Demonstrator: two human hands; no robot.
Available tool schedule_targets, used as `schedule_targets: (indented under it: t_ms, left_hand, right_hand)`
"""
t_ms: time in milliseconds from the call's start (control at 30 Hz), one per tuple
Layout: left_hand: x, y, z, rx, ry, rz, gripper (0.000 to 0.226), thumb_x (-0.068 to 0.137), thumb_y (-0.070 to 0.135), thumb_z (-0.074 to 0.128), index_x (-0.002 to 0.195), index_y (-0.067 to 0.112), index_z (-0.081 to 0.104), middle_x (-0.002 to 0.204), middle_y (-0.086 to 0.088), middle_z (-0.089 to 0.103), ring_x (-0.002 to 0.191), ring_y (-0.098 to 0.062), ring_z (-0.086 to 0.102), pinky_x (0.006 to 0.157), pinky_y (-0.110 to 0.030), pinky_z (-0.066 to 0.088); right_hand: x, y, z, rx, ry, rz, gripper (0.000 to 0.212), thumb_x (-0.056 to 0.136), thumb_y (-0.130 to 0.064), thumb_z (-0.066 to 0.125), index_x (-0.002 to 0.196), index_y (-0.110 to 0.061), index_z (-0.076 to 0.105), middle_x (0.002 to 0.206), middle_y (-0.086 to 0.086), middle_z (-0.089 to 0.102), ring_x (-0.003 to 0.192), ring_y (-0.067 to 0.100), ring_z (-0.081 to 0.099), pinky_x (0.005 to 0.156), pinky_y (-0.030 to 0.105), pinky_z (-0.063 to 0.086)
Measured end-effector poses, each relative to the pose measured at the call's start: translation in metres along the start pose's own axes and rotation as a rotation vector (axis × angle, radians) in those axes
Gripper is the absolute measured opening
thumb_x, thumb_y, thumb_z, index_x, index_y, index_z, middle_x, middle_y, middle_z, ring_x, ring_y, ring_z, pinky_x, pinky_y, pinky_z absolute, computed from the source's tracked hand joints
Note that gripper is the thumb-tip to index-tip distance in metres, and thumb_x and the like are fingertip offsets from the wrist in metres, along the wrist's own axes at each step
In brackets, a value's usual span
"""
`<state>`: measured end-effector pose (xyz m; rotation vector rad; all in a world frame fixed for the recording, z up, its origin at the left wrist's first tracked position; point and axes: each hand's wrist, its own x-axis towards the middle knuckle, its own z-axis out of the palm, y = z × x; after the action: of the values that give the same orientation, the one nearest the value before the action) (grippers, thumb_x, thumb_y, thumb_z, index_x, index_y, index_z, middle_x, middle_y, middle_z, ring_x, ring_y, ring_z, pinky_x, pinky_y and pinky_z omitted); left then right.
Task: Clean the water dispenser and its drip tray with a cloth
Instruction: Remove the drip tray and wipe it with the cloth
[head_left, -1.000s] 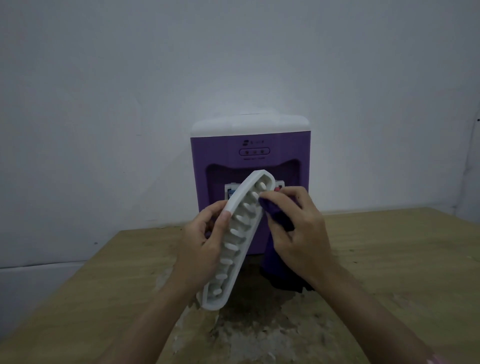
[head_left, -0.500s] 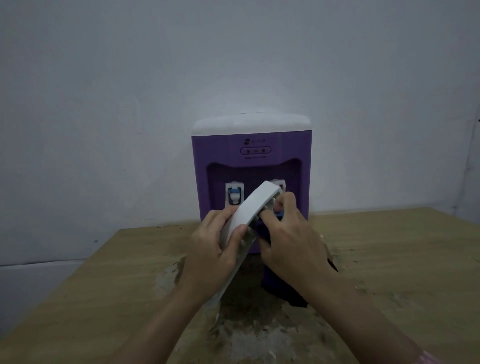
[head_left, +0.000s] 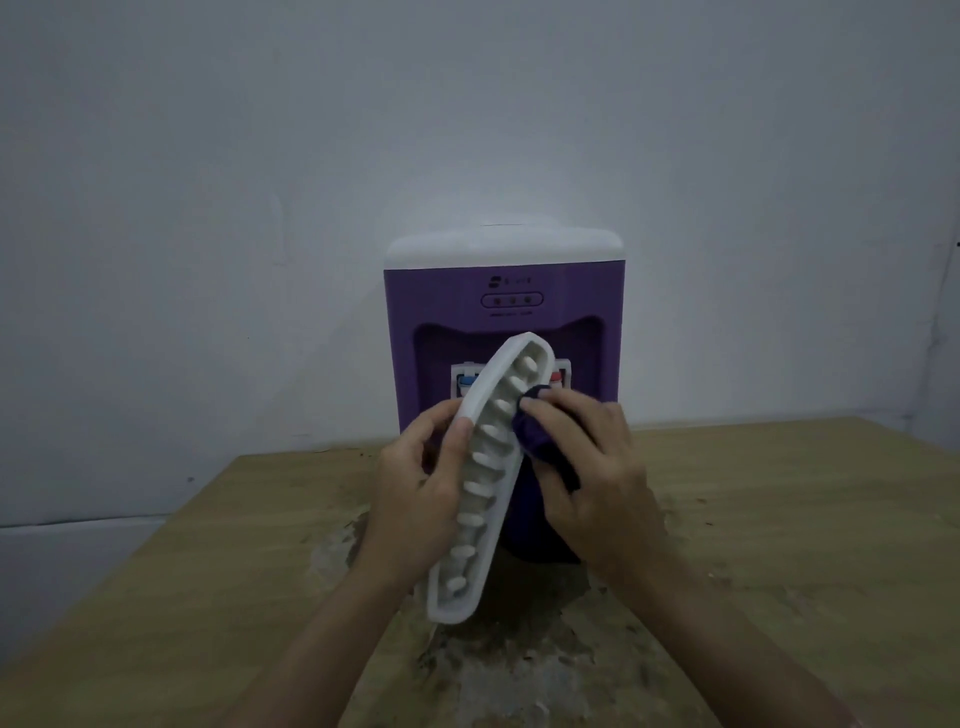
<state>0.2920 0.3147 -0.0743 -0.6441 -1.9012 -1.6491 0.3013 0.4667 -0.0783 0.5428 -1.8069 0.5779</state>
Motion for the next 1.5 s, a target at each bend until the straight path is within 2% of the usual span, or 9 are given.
schedule_targets:
  t_ms: [167,433,600,800,967,1067,1167,1333,1500]
  left_hand:
    - [0.013,0.004,-0.011,-0.106,0.167,-0.045,0.025,0.093,0.029,0.045,0.098,0.016,0.065,0.075,0.007,0.071,0.064,-0.008,0.067,0.051,-0.017,0.05]
    - [-0.009,-0.013,-0.011,-0.146,-0.069,-0.515,0.038,0.094,0.041,0.04,0.092,0.015,0.068,0.068,0.0,0.073,0.059,-0.013,0.068,0.045,-0.019,0.048]
    - [-0.017,-0.026,-0.008,-0.506,-0.166,-0.895,0.041,0.081,0.041,0.055,0.075,0.006,0.077,0.072,-0.013,0.072,0.058,-0.021,0.068,0.051,-0.028,0.054]
    - [-0.023,-0.033,0.005,-0.486,-0.318,-0.88,0.039,0.082,0.04,0.055,0.081,0.007,0.076,0.073,-0.011,0.072,0.062,-0.021,0.068,0.057,-0.028,0.056]
    - [-0.037,-0.037,0.019,-0.246,-0.291,-0.791,0.04,0.096,0.035,0.042,0.089,0.009,0.071,0.075,-0.009,0.073,0.064,-0.019,0.069,0.051,-0.023,0.051]
    - [-0.044,-0.038,0.022,-0.17,-0.274,-0.753,0.038,0.097,0.031,0.041,0.081,0.013,0.071,0.069,-0.004,0.072,0.06,-0.014,0.068,0.049,-0.02,0.048]
    - [-0.042,-0.037,0.022,-0.155,-0.252,-0.757,0.042,0.097,0.033,0.042,0.07,0.017,0.071,0.063,-0.002,0.07,0.055,-0.013,0.066,0.047,-0.02,0.047]
    - [-0.039,-0.036,0.02,-0.142,-0.258,-0.748,0.043,0.097,0.036,0.043,0.073,0.015,0.072,0.066,-0.003,0.072,0.058,-0.015,0.068,0.047,-0.02,0.048]
    - [-0.041,-0.035,0.017,-0.129,-0.283,-0.738,0.042,0.096,0.036,0.043,0.072,0.016,0.071,0.062,0.0,0.071,0.054,-0.013,0.067,0.045,-0.019,0.047]
  right_hand:
    - [-0.026,0.009,0.006,0.086,-0.232,-0.096,0.039,0.07,0.012,0.062,0.106,0.0,0.064,0.102,0.01,0.066,0.083,0.024,0.052,0.076,0.023,0.043]
    - [-0.016,0.005,0.01,0.579,-0.038,0.751,0.017,0.085,-0.025,0.062,0.087,-0.037,0.05,0.09,-0.016,0.059,0.074,-0.016,0.054,0.057,0.001,0.042]
    - [-0.013,0.011,0.016,0.761,0.089,0.973,0.016,0.084,-0.028,0.063,0.091,-0.034,0.05,0.098,-0.007,0.06,0.087,0.005,0.058,0.064,0.017,0.048]
    - [-0.032,0.031,0.011,0.713,-0.038,1.129,0.032,0.078,-0.028,0.07,0.091,-0.033,0.041,0.103,0.002,0.056,0.094,0.021,0.059,0.082,0.044,0.053]
    - [-0.068,0.044,-0.002,0.464,-0.195,0.967,0.028,0.083,-0.017,0.064,0.08,-0.031,0.04,0.089,-0.007,0.05,0.081,0.008,0.052,0.063,0.019,0.042]
    - [-0.084,0.049,-0.01,0.333,-0.38,0.816,0.019,0.085,-0.01,0.06,0.075,-0.02,0.047,0.082,-0.005,0.054,0.083,0.014,0.051,0.071,0.024,0.038]
    - [-0.086,0.051,-0.022,0.421,-0.616,0.79,0.008,0.086,-0.023,0.061,0.09,-0.027,0.055,0.106,-0.003,0.051,0.101,0.013,0.047,0.085,0.025,0.039]
    - [-0.089,0.05,-0.036,0.271,-0.996,0.574,0.063,0.057,-0.052,0.08,0.103,-0.039,0.039,0.126,-0.011,0.018,0.115,0.014,0.029,0.09,0.021,0.035]
    - [-0.098,0.049,-0.037,0.207,-1.0,0.476,0.028,0.068,-0.036,0.078,0.085,-0.026,0.059,0.139,-0.006,0.016,0.12,0.008,0.027,0.094,0.013,0.023]
